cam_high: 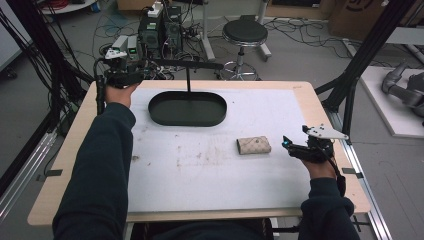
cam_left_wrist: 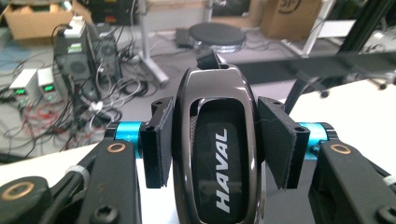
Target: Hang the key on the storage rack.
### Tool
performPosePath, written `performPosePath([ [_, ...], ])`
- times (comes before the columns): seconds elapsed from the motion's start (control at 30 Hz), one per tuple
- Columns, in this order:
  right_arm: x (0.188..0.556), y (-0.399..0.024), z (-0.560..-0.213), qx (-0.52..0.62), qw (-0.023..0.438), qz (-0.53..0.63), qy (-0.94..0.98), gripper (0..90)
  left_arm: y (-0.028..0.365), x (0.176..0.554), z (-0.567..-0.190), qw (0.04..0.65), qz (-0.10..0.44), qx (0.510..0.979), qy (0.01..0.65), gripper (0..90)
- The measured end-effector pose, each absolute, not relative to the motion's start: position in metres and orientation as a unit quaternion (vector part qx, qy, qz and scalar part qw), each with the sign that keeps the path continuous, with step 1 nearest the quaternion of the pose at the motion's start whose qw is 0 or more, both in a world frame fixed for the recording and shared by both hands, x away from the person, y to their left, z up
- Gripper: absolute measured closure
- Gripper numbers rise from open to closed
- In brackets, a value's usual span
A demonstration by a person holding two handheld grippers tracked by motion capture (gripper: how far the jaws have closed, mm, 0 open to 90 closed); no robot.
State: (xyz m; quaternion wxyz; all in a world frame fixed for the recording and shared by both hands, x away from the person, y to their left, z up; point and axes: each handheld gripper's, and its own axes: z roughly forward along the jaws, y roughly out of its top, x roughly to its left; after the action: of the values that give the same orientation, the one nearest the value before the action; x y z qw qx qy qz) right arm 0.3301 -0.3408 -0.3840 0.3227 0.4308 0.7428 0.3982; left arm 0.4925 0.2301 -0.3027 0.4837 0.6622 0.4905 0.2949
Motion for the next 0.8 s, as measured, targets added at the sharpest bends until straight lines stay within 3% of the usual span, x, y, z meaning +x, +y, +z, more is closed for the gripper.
performPosePath([
  [0.33, 0.33, -0.338, -0.384, 0.428, 0.323, 0.396, 0.745, 20.5, 0.223, 0.495, -0.343, 0.448, 0.275, 0.684, 0.505, 48.3],
  [0.8, 0.329, -0.339, -0.384, 0.426, 0.324, 0.396, 0.746, 20.5, 0.209, 0.496, -0.364, 0.428, 0.27, 0.705, 0.497, 48.3],
])
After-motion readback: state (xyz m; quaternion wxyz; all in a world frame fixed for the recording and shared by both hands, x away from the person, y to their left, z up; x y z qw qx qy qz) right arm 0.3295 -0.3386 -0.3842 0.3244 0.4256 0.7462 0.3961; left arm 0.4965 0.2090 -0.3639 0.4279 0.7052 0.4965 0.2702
